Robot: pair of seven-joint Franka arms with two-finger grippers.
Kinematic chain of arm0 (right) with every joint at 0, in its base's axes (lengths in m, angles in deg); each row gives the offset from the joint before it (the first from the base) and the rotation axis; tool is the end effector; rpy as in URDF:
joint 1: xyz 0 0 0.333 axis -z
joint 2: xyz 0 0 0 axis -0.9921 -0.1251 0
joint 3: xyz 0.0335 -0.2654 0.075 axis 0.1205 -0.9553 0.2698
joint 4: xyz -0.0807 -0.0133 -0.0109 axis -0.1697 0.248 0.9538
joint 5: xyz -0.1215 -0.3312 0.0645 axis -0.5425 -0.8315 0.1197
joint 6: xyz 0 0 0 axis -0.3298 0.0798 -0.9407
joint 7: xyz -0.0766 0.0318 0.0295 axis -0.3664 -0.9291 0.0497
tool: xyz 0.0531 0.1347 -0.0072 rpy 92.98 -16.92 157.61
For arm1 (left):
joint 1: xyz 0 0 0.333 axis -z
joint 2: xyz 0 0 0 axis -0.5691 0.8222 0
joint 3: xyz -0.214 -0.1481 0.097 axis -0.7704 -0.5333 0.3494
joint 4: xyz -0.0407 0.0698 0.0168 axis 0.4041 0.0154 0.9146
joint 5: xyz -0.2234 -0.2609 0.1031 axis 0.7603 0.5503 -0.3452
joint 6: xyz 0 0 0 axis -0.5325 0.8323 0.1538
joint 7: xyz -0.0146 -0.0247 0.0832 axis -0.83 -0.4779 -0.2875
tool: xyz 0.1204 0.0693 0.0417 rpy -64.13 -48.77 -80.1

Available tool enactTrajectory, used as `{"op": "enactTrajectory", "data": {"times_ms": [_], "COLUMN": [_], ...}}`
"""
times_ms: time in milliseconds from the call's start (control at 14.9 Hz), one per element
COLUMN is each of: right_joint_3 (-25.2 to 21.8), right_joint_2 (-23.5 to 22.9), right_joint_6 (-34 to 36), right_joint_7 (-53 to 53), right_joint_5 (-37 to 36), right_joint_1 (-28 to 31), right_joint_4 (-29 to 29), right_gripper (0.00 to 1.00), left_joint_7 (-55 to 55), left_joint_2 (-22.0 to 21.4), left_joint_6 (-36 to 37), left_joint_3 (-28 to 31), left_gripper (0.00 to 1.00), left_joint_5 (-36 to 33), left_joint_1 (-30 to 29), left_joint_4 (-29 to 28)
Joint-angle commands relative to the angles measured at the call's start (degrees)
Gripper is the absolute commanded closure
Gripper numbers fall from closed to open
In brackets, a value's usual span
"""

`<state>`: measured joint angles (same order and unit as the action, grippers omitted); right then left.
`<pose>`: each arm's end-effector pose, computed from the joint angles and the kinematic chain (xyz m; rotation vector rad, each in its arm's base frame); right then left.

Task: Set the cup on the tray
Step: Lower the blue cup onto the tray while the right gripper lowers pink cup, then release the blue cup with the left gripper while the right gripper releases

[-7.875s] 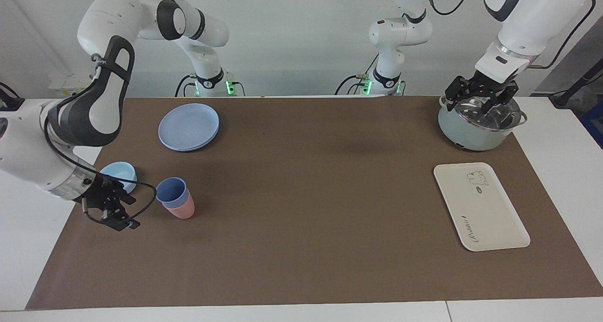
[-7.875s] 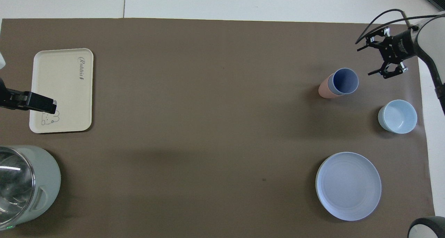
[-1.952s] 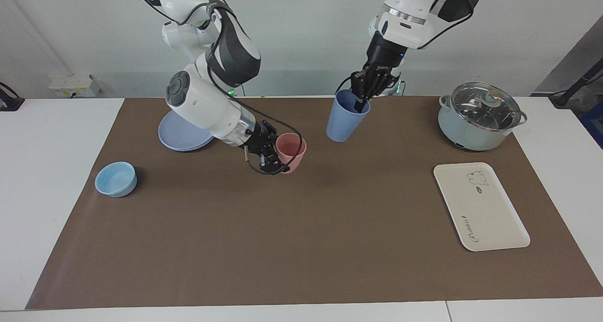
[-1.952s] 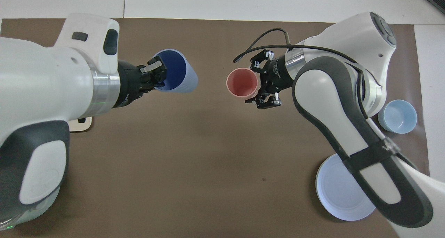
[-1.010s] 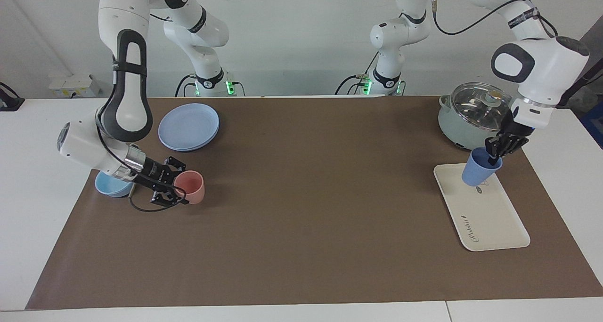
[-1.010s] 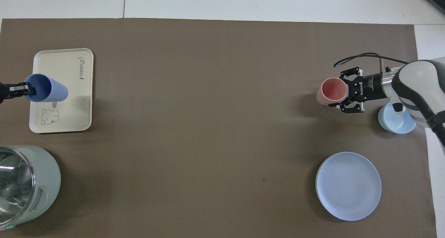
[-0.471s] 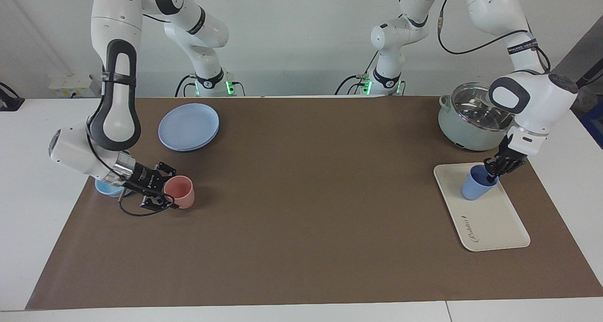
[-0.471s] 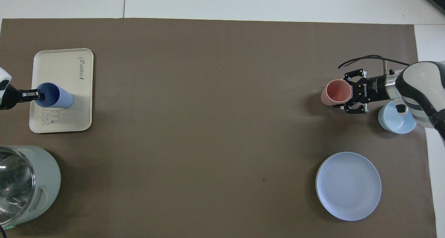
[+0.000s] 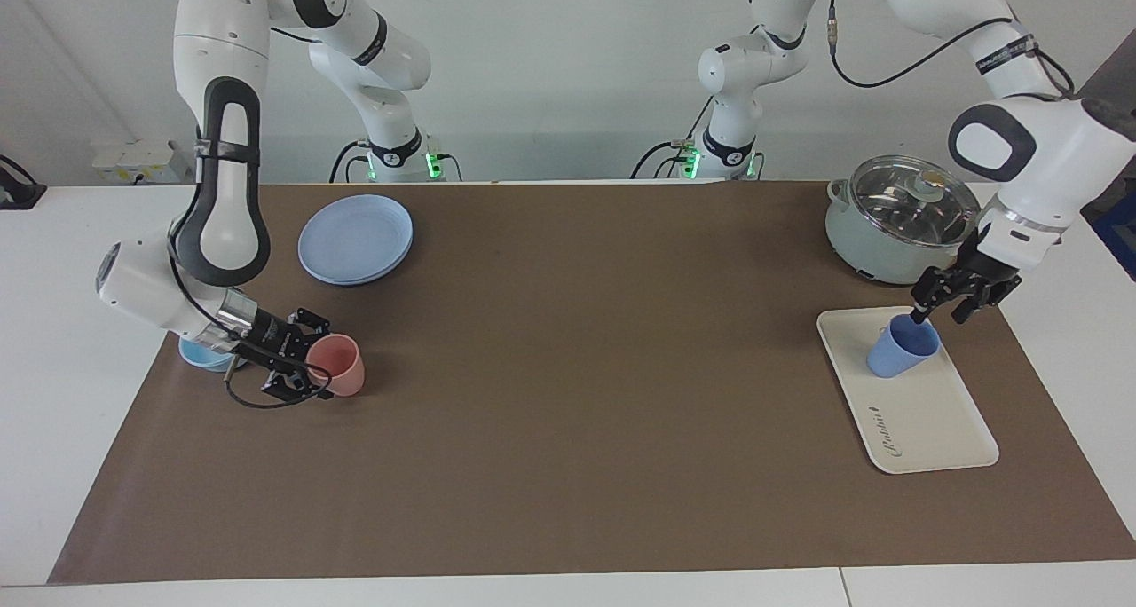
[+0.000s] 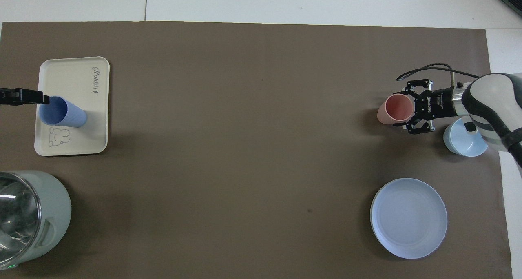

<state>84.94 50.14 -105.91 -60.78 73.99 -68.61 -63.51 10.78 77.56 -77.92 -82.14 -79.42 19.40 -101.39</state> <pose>0.5874 -0.0635 0.2606 -1.8213 1.8791 0.5257 0.5748 0.0975 0.4335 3.0394 -0.1309 0.2294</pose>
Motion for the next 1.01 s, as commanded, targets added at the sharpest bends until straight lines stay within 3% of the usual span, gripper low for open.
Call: {"op": "enactTrajectory", "data": {"times_ms": [0,202,471,740,942], "right_joint_3": [-0.1,0.0,0.0,0.1,0.6], "right_joint_2": [3.4,6.8,12.6,19.0,24.1], "right_joint_6": [-0.9,-0.9,1.5,8.4,16.1], "right_joint_7": [3.7,14.8,23.1,25.1,33.4], "right_joint_5": [-4.2,-16.5,-22.0,-23.1,-26.3], "right_joint_1": [-0.3,-0.3,-0.4,-2.9,-8.1], "right_joint_4": [-1.1,-1.0,-1.1,-1.2,-0.8], "right_gripper": [0.01,0.01,0.01,0.01,0.01], "left_joint_7": [0.1,3.9,11.3,14.0,13.7], "left_joint_2": [-2.3,-4.9,-9.8,-11.9,-11.0], "left_joint_6": [5.8,10.7,11.0,13.0,20.4], "left_joint_3": [0.5,0.5,0.4,0.5,0.8], "left_gripper": [0.00,0.00,0.00,0.00,0.00], "left_joint_5": [-6.2,-6.5,-6.5,-6.4,-6.4], "left_joint_1": [5.4,10.4,16.8,18.1,17.3], "left_joint_4": [2.2,-0.8,-7.8,-6.5,1.7]}}
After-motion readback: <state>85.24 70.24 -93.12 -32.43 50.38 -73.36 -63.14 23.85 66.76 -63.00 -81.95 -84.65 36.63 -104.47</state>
